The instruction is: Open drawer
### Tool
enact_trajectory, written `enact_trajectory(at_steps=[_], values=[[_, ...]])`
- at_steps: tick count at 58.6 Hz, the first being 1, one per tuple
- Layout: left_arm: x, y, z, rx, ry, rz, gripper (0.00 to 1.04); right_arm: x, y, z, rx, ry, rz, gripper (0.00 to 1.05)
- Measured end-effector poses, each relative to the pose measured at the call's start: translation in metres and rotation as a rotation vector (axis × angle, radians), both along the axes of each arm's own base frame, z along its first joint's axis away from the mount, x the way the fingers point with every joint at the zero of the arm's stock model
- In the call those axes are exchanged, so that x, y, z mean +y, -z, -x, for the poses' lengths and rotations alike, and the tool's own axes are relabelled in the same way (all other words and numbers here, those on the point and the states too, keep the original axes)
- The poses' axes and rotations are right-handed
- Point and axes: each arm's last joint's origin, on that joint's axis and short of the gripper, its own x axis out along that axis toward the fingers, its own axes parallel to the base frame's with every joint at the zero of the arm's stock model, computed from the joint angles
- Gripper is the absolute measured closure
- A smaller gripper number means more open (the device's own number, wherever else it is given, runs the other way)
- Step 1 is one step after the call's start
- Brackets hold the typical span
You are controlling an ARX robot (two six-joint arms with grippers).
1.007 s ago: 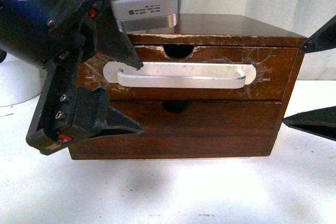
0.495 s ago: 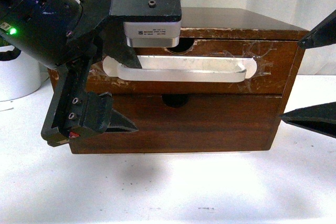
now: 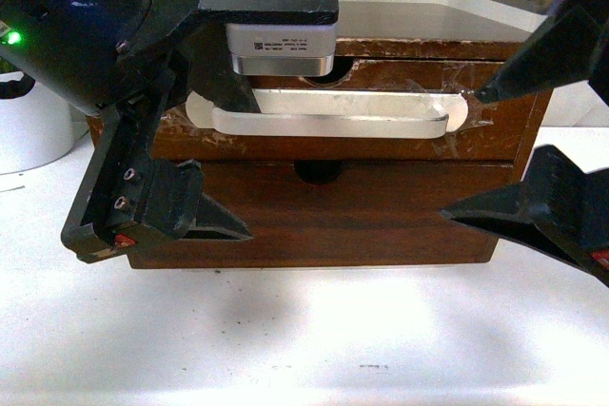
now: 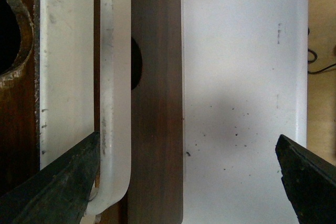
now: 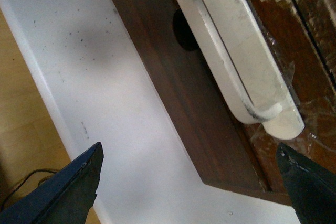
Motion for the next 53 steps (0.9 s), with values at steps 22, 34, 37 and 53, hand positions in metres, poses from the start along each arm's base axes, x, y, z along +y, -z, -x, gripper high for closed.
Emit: enact_trajectory(at_steps=[22, 34, 37, 53], values=[[-0.005, 0.003, -0.001, -0.006, 0.003, -0.015, 0.06, 0.023, 0.004, -0.017, 0.03, -0.01, 0.005, 0.09], [-0.005, 0.003, -0.001, -0.011, 0.0, -0.017, 0.06, 0.029, 0.008, -0.022, 0.05, -0.005, 0.017, 0.09], [-0.005, 0.003, -0.001, -0.012, 0.0, -0.017, 0.06, 0.03, 0.008, -0.024, 0.049, 0.002, 0.02, 0.09], [-0.004, 0.003, -0.002, -0.018, 0.002, -0.019, 0.06, 0.035, 0.01, -0.031, 0.085, 0.008, 0.015, 0.09]])
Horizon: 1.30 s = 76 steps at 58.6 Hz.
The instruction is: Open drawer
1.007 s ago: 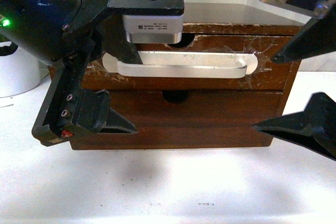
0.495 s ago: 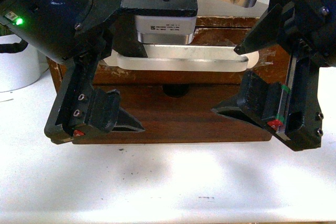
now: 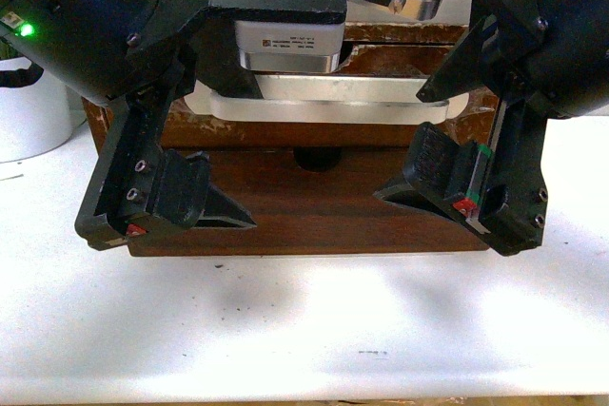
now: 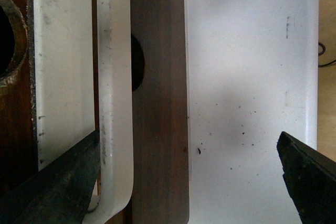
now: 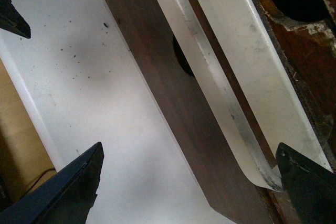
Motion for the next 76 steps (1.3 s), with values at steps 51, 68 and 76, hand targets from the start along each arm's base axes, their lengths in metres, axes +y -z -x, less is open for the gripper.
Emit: enact_trajectory(at_steps=[51, 68, 76], values=[[0.009, -0.001, 0.007, 0.039, 0.073, -0.053, 0.06, 0.012, 0.0, -0.001, 0.133, -0.104, -0.024, 0.09], [0.013, -0.004, 0.024, 0.068, 0.117, -0.089, 0.06, 0.012, -0.002, 0.014, 0.157, -0.165, 0.008, 0.09], [0.016, -0.003, 0.034, 0.063, 0.139, -0.102, 0.06, 0.013, -0.001, 0.023, 0.156, -0.197, 0.021, 0.09]])
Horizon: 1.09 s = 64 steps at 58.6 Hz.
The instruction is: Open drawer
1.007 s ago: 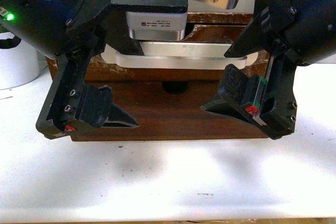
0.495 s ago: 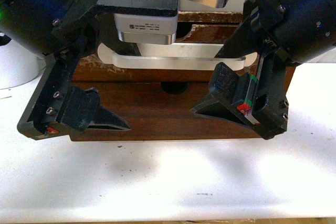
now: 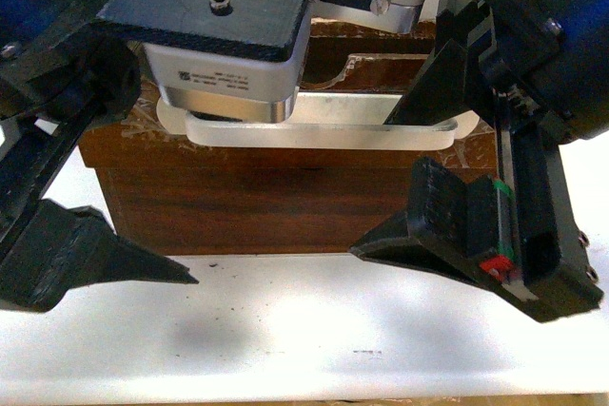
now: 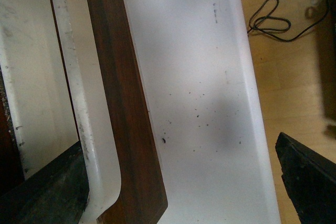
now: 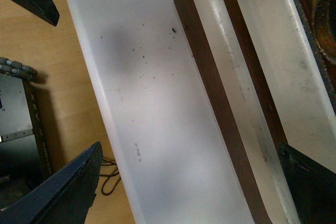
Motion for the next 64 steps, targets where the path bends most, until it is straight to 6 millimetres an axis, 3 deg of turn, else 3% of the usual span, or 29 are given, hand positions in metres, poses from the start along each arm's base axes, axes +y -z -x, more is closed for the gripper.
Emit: enact_trajectory(at_steps=[25, 44, 64], values=[[0.009, 0.004, 0.03, -0.01, 0.071, -0.002, 0.06, 0.006, 0.005, 0.027, 0.017, -0.081, 0.006, 0.09], [0.011, 0.005, 0.04, -0.035, 0.086, 0.031, 0.06, 0.009, 0.006, 0.033, -0.002, -0.103, -0.013, 0.09], [0.018, -0.035, 0.05, -0.202, 0.033, 0.309, 0.06, -0.001, -0.026, 0.043, -0.122, -0.071, -0.186, 0.09]])
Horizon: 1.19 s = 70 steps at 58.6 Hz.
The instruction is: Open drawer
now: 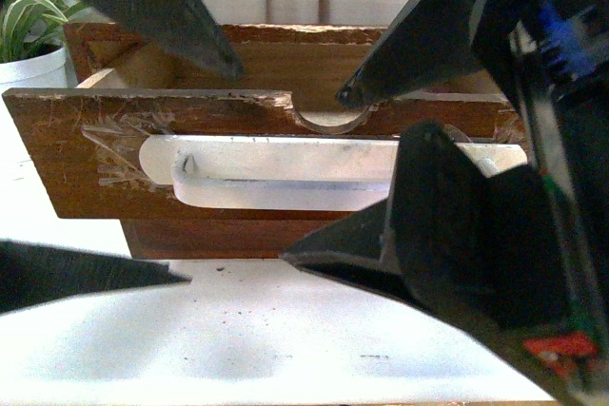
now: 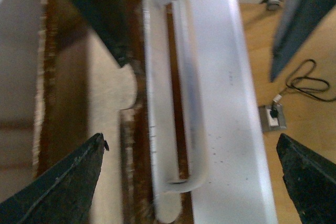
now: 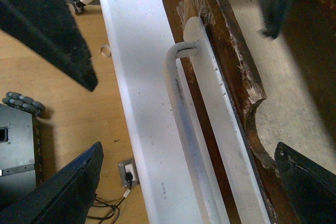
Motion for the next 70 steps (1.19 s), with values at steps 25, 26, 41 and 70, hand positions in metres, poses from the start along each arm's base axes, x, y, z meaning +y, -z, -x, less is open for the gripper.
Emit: enact_trajectory(at_steps=[25, 26, 41, 70], values=[[0.032, -0.008, 0.012, -0.209, -0.261, 0.314, 0.06, -0.035, -0.008, 0.021, -0.164, 0.174, -0.213, 0.09], [0.035, -0.006, 0.013, -0.219, -0.275, 0.328, 0.06, -0.038, -0.007, 0.023, -0.17, 0.188, -0.224, 0.09], [0.07, 0.018, 0.03, -0.258, -0.511, 0.465, 0.06, -0.075, 0.01, 0.048, -0.2, 0.387, -0.374, 0.09], [0.137, 0.074, 0.091, -0.074, -1.093, 0.884, 0.06, -0.111, 0.058, 0.106, -0.175, 0.711, -0.531, 0.09]])
